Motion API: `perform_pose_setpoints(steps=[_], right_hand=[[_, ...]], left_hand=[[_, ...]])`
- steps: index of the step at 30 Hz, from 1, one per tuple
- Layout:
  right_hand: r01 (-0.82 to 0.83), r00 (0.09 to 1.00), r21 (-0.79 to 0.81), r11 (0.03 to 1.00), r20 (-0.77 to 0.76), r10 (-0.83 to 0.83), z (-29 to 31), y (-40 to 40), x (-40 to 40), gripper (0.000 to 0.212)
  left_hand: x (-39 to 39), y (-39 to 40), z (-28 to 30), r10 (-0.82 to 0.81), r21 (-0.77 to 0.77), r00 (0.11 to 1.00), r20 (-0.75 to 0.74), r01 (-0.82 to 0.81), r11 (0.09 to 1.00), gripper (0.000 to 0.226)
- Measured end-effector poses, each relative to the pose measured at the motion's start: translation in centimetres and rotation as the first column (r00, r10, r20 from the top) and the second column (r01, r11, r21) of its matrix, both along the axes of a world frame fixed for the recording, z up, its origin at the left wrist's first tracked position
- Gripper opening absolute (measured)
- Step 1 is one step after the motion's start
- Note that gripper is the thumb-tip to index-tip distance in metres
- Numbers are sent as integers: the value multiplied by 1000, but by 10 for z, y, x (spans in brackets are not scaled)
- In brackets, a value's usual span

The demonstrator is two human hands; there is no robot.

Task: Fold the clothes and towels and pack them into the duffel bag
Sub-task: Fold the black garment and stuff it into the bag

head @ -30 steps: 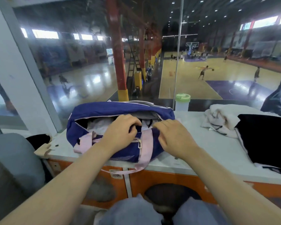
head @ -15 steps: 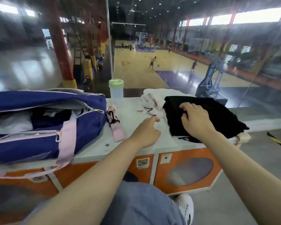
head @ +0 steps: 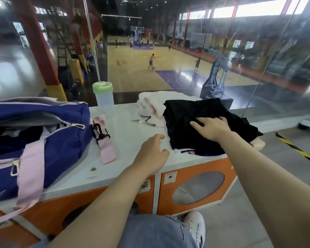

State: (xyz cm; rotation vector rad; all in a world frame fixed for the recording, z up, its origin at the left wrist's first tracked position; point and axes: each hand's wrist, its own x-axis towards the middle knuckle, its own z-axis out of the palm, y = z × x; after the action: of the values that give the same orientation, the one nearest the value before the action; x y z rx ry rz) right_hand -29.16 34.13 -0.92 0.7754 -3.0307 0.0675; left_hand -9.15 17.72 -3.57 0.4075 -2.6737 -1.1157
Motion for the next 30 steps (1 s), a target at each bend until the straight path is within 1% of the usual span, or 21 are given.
perform_pose_setpoints(steps=[2,6,11,13,15,17,19,21,22,24,26,27,30], right_hand=[[2,1000,23,1000,-3,-2,2,-5,8,69],[-33,999,28,999,-28,34,2,-10,37,68],[-74,996,9,997,-56,74,-2,-25,79,65],[-92,994,-8,996,-61,91,-4,-33,92,65],[-111,992,-29,993,-60,109,-5,-43,107,66],[-137,989,-35,990,-59,134,-7,-56,123,66],[-159,986,-30,987,-65,157,-9,-74,139,66],[-161,984,-32,986,-80,158,-10,-91,155,67],[-159,984,-42,986,-90,155,-11,-99,162,68],[-156,984,-71,985,-100,148,-13,-112,173,67],[-148,985,-97,984,-100,138,-14,-121,180,68],[-143,986,-107,984,-99,132,-14,-124,182,68],[-130,990,-142,981,-79,120,-14,-127,183,67]], left_hand=[[0,-1,1,24,14,1000,-6,-24,1000,52],[5,-3,8,2,26,1000,19,-3,1000,54],[20,-16,21,-7,174,998,70,-6,985,63],[28,-30,22,27,197,994,105,-48,979,64],[35,-47,22,97,266,986,134,-130,955,65],[39,-60,20,179,395,974,142,-221,892,68],[41,-70,19,245,453,958,150,-287,844,70],[42,-79,18,300,404,940,160,-340,849,73],[43,-83,18,327,343,931,164,-365,866,75],[48,-89,20,384,183,909,160,-409,894,78],[51,-93,21,435,12,893,113,-439,898,82],[52,-93,23,443,-47,892,89,-441,896,84],[51,-91,26,417,-110,908,49,-410,905,80]])
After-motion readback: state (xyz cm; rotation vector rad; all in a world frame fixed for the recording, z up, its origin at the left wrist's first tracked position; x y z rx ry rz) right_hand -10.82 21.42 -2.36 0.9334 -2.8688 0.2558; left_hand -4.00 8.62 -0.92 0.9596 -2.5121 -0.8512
